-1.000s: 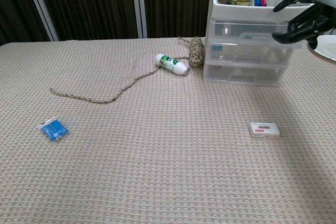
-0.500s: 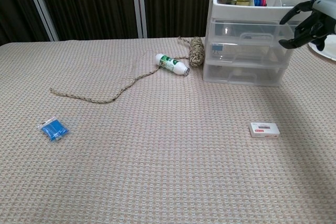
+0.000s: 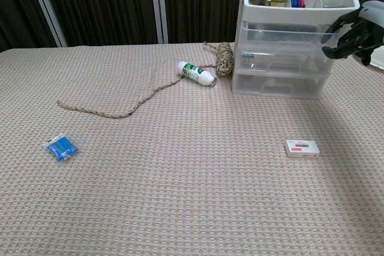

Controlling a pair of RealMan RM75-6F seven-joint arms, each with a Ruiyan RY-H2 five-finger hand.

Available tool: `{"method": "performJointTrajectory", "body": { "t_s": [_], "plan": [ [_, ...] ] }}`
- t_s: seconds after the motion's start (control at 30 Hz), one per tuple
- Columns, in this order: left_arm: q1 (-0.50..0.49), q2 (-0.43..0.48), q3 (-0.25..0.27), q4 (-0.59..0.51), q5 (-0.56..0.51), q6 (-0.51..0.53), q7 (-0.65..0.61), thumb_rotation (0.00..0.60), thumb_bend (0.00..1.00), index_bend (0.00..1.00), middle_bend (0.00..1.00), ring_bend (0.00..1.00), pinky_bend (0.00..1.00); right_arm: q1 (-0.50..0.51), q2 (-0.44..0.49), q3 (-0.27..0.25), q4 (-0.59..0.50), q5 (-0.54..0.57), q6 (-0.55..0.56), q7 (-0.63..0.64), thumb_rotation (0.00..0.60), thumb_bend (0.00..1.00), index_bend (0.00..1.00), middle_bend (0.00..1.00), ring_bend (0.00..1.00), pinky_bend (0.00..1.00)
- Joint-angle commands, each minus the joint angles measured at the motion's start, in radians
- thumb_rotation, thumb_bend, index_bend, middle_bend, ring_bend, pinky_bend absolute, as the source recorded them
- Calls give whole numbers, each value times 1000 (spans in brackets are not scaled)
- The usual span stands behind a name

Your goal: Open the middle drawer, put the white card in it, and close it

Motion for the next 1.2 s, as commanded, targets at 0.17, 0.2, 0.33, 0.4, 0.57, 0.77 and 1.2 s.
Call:
{"method": "performJointTrajectory", "body": {
  "t_s": [0.17,0.2,0.33,0.4,0.57,0.77,1.2],
  "plan": [
    [0,-2,0,1,1,2,3,600,141,76,0,0,0,-32,28,-15,-56,-27,17,21,600,351,438,764,817,723],
    [0,-2,0,1,1,2,4,600,142,76,0,0,0,-39,33,-20,-67,-33,20,26,600,351,438,764,817,723],
    [1,-2,1,-1,3,2,4,600,142,77,0,0,0,-66,48,-48,-104,-73,41,40,600,352,438,763,816,723],
    [1,-2,2,-1,4,2,5,600,142,77,0,0,0,-75,51,-54,-120,-80,45,49,600,352,438,763,816,724],
    [1,-3,1,-2,3,3,6,600,142,78,0,0,0,-94,58,-74,-154,-109,59,60,600,352,438,763,817,723],
    [1,-3,1,-1,5,5,5,600,140,79,0,0,0,-120,60,-100,-187,-137,71,77,600,352,435,763,816,723],
    [4,-6,-1,-1,4,11,11,600,143,78,0,0,0,-156,85,-123,-253,-204,95,96,600,328,297,763,811,721]
  ]
}}
